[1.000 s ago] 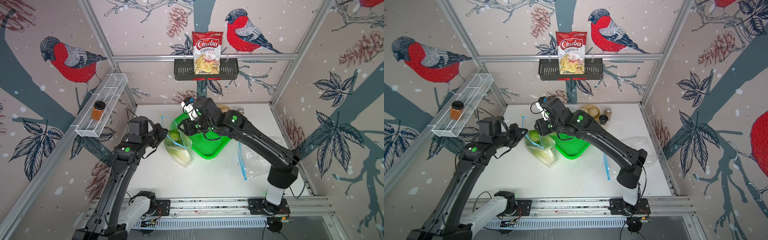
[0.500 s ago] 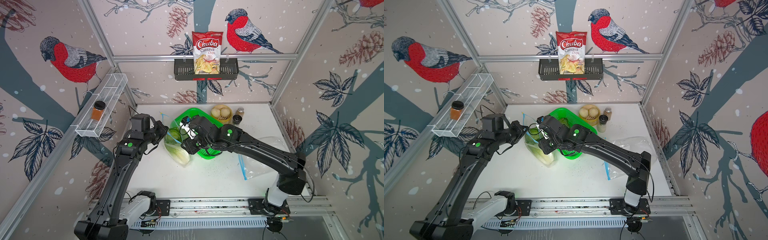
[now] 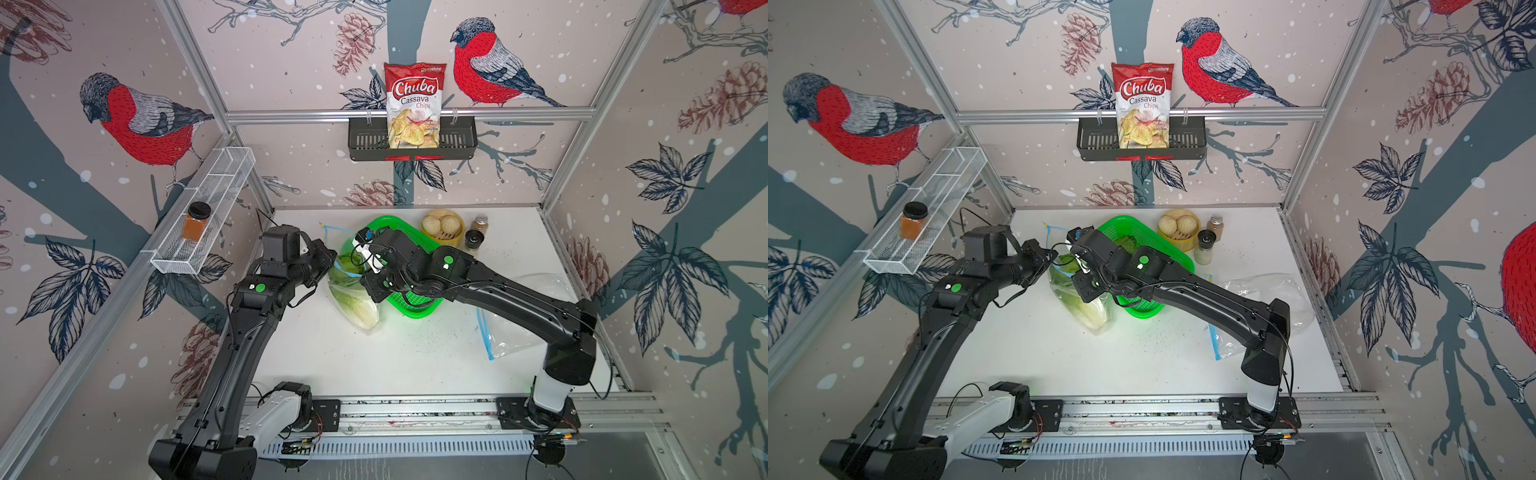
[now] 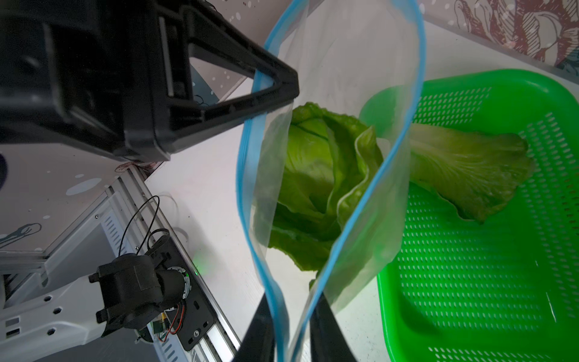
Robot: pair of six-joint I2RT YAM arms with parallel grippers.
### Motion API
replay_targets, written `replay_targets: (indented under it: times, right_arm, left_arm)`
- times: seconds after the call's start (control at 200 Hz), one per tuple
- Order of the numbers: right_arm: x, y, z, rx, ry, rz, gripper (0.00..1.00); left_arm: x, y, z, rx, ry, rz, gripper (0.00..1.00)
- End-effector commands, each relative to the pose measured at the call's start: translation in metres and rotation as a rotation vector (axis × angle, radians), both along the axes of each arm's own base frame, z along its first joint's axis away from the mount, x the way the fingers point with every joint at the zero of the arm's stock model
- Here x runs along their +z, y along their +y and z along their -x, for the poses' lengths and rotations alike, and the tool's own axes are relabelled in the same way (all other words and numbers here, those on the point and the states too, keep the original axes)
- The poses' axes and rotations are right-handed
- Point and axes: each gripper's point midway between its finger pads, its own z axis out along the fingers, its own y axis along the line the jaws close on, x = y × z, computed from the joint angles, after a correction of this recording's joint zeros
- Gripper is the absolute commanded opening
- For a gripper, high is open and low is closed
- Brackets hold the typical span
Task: Put the chinese cabbages into a zipper bag and zip it
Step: Adjust the zipper food storage bag at the center of the board.
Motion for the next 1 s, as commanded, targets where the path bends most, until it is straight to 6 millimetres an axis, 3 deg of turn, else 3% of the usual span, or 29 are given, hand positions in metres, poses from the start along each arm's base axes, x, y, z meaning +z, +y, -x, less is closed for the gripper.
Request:
replay_targets:
  times: [0.0, 0.22, 0.53, 0.735, 0.87, 0.996]
  right_arm:
    - [0.013, 0.000, -0.003, -0.009, -0.043, -0.024, 0.17]
    - [0.022, -0.003, -0.006, -0.008, -0.076, -0.028, 0.03]
    - [0.030, -0.007, -0.013, -0.006, -0.125, -0.034, 0.00]
    - [0.036, -0.019, -0.016, -0.009, -0.149, -0.026, 0.00]
    - [0.041, -0.033, -0.021, -0.022, -0.157, -0.036, 0.00]
    - [0.040, -0.052, -0.025, -0.019, -0.188, -0.009, 0.00]
  left_arm:
    - [0.011, 0.000, -0.005, -0.003, -0.051, -0.009, 0.00]
    - [0.011, 0.000, -0.006, -0.005, -0.057, -0.012, 0.00]
    - [0.021, 0.001, -0.006, -0.008, -0.112, -0.024, 0.00]
    - [0.044, 0.009, -0.003, -0.012, -0.226, -0.084, 0.48]
    - [0.059, 0.026, 0.005, 0.003, -0.307, -0.169, 0.62]
    - [0.074, 0.046, 0.014, 0.023, -0.399, -0.279, 0.65]
